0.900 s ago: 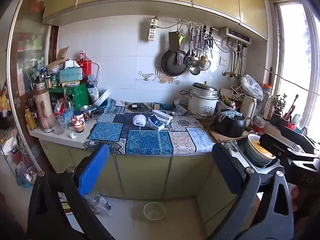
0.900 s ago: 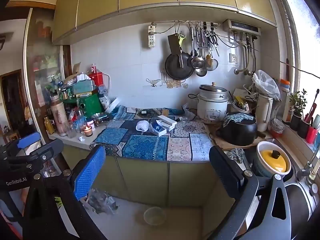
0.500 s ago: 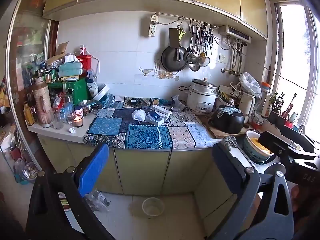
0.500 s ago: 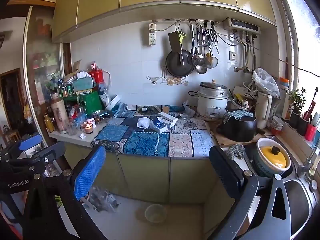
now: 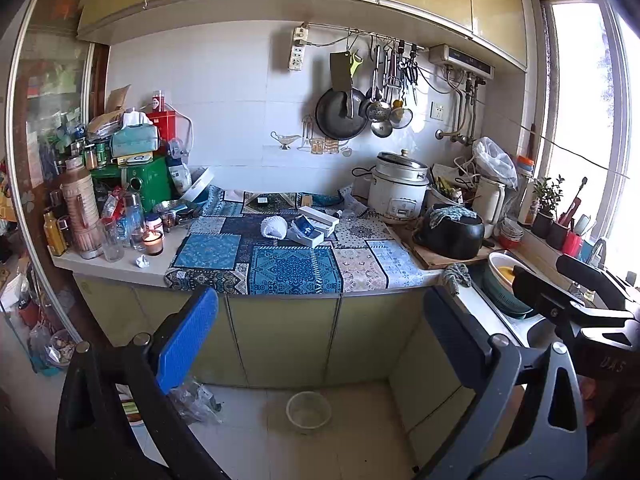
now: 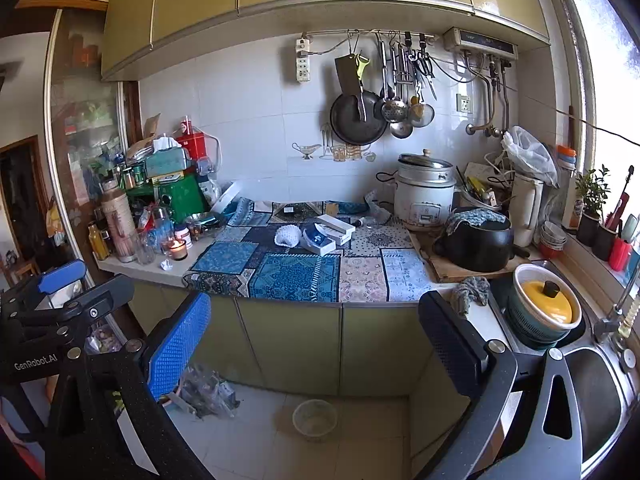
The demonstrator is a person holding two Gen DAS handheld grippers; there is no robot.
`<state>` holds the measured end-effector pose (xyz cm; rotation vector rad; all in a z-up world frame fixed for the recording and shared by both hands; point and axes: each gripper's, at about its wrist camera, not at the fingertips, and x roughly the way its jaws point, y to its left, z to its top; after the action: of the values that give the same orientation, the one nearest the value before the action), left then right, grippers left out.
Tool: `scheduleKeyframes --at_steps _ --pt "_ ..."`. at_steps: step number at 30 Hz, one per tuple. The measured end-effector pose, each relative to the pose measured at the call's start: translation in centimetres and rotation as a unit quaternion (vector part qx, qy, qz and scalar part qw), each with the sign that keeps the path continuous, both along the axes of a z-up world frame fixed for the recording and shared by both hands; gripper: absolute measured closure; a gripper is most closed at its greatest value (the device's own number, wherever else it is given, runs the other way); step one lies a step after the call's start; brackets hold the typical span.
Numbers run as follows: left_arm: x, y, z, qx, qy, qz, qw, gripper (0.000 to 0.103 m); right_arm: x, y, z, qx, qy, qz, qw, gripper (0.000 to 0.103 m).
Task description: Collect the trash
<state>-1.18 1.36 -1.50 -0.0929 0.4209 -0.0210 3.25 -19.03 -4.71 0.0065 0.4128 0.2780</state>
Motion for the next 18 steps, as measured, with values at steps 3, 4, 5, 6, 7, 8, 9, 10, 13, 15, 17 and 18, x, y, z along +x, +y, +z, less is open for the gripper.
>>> scheduleKeyframes --at_steps 3,4,5,6,7,8,9,10,13,15,17,18 --pt "-0.15 -0.44 -0.21 0.001 0.003 -0.004 1.0000 0.000 -0.13 -0.10 -0.21 0.003 0.005 -0.001 1.000 0.000" --pt "-0.15 -0.50 -0.29 0.000 0.004 -0.005 1.0000 0.000 -0.12 -0.08 -0.13 0.004 0.007 -0.002 1.000 0.000" --pt "-0.16 -0.54 -0.36 0.000 0.005 -0.006 1.0000 0.000 -0.17 -0.05 -0.15 0.004 0.008 -0.003 1.000 0.000" --pt "-0.18 -0.59 -0.43 0.000 0.006 -0.007 1.0000 0.000 -0.18 0.01 -0.09 0.003 0.009 -0.004 1.000 0.000" --pt "-0.21 -0.62 -0.49 -0.001 0.007 -0.008 0.9999 0.000 -0.19 -0.02 -0.11 0.003 0.010 -0.004 1.000 0.000" --pt "-0.25 -0.65 -0.55 -0.001 0.007 -0.008 0.9999 0.000 -0.20 -0.05 -0.10 0.003 0.010 -0.004 1.000 0.000" --pt "-0.28 -0.67 -0.61 -0.002 0.008 -0.009 0.9999 0.000 -0.25 0.03 -0.10 0.003 0.011 -0.005 1.000 0.000" --pt "-0.30 -0.69 -0.67 -0.002 0.009 -0.009 0.9999 0.000 -0.29 -0.03 -0.07 0.003 0.011 -0.005 1.000 0.000" --pt "-0.27 -0.89 -0.64 -0.003 0.010 -0.009 0.9999 0.000 -0.32 -0.15 -0.06 0.004 0.012 -0.006 1.000 0.000" --pt "-0.33 -0.90 -0.71 -0.003 0.009 -0.008 0.9999 0.000 -0.33 -0.16 -0.08 0.005 0.012 -0.006 1.000 0.000" --pt "-0.42 -0.90 -0.74 -0.004 0.009 -0.007 0.9999 0.000 -0.35 -0.15 -0.12 0.004 0.012 -0.006 1.000 0.000" --pt "-0.45 -0.90 -0.77 -0.004 0.009 -0.007 0.9999 0.000 -0.39 -0.15 -0.16 0.004 0.011 -0.006 1.000 0.000"
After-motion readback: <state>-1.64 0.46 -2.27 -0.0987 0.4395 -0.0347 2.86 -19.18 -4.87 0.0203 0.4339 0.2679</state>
